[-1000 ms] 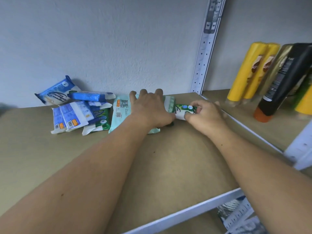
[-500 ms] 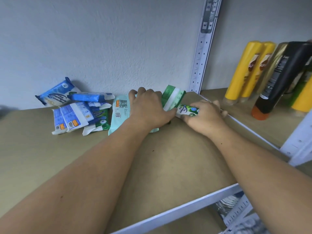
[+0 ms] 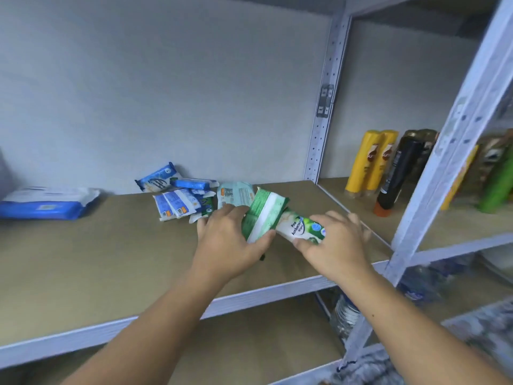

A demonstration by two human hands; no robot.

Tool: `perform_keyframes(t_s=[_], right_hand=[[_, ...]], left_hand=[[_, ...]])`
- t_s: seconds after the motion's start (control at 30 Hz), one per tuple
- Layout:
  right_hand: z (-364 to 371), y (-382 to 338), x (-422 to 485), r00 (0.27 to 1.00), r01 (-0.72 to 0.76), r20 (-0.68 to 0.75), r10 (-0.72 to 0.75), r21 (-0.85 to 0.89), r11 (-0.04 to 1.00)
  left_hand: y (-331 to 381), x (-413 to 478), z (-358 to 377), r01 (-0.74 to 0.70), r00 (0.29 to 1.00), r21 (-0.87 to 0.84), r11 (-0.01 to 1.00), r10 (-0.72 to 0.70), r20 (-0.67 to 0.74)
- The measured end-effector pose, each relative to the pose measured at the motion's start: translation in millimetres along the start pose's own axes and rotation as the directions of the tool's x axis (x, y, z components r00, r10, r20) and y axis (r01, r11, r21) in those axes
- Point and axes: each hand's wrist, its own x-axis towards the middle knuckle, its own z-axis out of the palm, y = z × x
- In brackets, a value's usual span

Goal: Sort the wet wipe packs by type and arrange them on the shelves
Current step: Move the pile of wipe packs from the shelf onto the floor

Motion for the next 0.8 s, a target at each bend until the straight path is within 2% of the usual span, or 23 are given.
perform_keyframes(t_s=[0.23, 0.33, 0.43, 0.5, 0.6, 0.67, 0.73, 0.8], right_hand=[[-58, -47, -109, 0.996, 0.012, 0.084, -0.024, 0.146, 0.989], [-54, -61, -170, 0.988, -0.023, 0.157, 0.005, 0.109, 0.994], [-33, -74, -228, 0.932, -0.031, 0.363, 0.013, 0.045, 0.998], [-11, -80, -266, 0.836, -0.034, 0.547, 0.032, -0.007, 0.999], [24, -84, -321, 0.648, -0.025, 0.759, 0.059, -0.056, 0.998], [43, -87, -353, 0.532, 0.036, 0.845, 0.051, -0.083, 0.996], [59, -92, -379, 0.445, 0.083, 0.894, 0.042, -0.088, 0.993], [75, -96, -402, 0.364, 0.12, 0.931, 0.025, -0.074, 0.99]], left_hand=[[-4, -106, -100, 0.075, 0.994, -0.128, 0.989, -0.065, 0.086], [-16, -174, -124, 0.202, 0.971, -0.17, 0.965, -0.174, 0.163], [-37, -242, -128, 0.357, 0.906, -0.097, 0.929, -0.319, 0.277], [-58, -287, -122, 0.487, 0.802, 0.001, 0.874, -0.447, 0.395], [-88, -355, -107, 0.639, 0.529, 0.21, 0.74, -0.62, 0.579], [-106, -398, -97, 0.678, 0.363, 0.324, 0.66, -0.684, 0.633], [-119, -436, -91, 0.727, 0.203, 0.398, 0.56, -0.728, 0.655], [-134, -473, -85, 0.753, 0.075, 0.454, 0.476, -0.748, 0.659]])
